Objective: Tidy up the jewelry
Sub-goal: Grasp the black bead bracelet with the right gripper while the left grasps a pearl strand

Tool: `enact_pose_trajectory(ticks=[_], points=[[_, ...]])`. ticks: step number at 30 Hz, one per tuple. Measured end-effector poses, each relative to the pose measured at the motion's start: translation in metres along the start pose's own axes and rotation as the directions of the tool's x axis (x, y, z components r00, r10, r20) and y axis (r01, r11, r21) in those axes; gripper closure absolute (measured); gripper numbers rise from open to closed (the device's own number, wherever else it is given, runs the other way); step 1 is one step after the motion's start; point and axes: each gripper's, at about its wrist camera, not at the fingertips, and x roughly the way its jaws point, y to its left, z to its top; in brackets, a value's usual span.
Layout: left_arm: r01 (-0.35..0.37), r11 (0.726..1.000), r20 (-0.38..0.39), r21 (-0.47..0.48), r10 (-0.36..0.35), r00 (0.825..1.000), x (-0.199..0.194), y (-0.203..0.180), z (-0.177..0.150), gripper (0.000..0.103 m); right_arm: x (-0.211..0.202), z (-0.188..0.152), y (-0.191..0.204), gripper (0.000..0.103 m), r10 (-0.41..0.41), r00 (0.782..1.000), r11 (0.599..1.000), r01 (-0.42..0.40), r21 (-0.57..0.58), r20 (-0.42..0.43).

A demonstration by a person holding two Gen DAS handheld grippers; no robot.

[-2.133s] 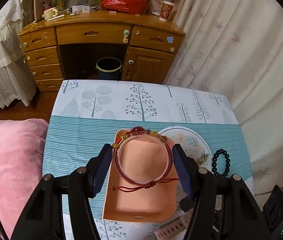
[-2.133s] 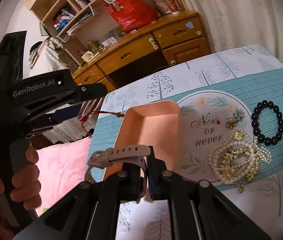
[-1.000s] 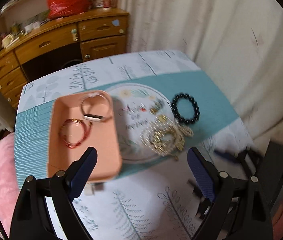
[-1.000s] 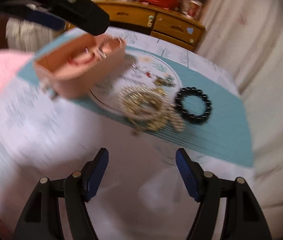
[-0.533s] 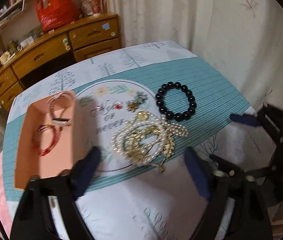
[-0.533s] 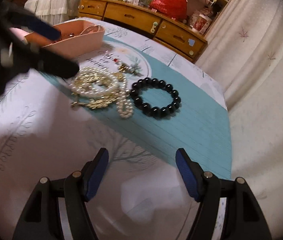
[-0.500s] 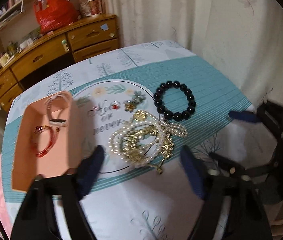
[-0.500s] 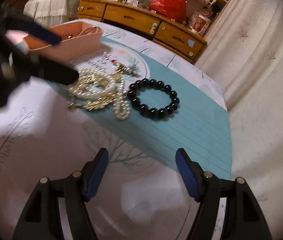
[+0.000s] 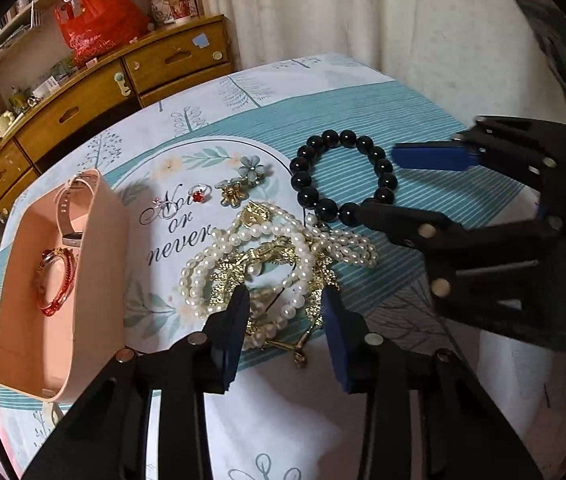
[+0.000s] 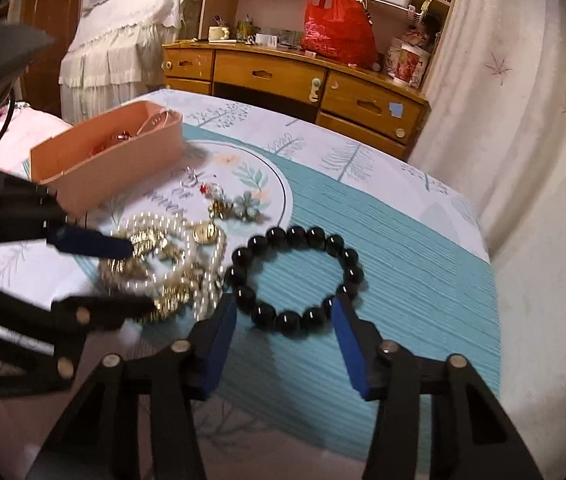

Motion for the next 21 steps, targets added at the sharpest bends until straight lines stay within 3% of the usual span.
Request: enact_pose_trajectory(ticks=[3, 6, 9, 15, 17, 21], points=[[0.021, 1.000, -0.023, -0.016, -0.021, 1.000, 0.001, 0.003, 0.002, 0.068, 0.005, 0.004, -0.002, 0.056, 0.052, 0.999, 0.999, -0.052, 0.001, -0.008], [0.110, 0.993, -0.064, -0.052, -0.113, 0.992, 0.002, 0.008, 0.002, 0.084, 0.012, 0.008, 0.001, 0.056, 0.081, 0.996, 0.997, -0.081, -0.016, -0.042], [0.119, 0.991, -0.081, -0.058, -0.123, 0.989, 0.002, 0.008, 0.003, 0.089, 0.017, 0.011, 0.002, 0.056, 0.097, 0.993, 0.995, -0.099, -0.022, -0.067], [0.157, 0.978, -0.077, -0.138, -0.168, 0.983, 0.004, 0.015, 0.001, 0.091, 0.034, 0.020, -0.005, 0.056, 0.180, 0.977, 0.982, -0.172, 0.078, -0.115], [0.171, 0.966, -0.066, -0.196, -0.187, 0.980, 0.005, 0.020, -0.001, 0.091, 0.038, 0.023, -0.008, 0.061, 0.205, 0.971, 0.975, -0.192, 0.116, -0.123], [0.184, 0.950, -0.037, -0.251, -0.199, 0.979, 0.005, 0.025, -0.005, 0.093, 0.041, 0.027, -0.007, 0.085, 0.262, 0.956, 0.956, -0.238, 0.170, -0.134]])
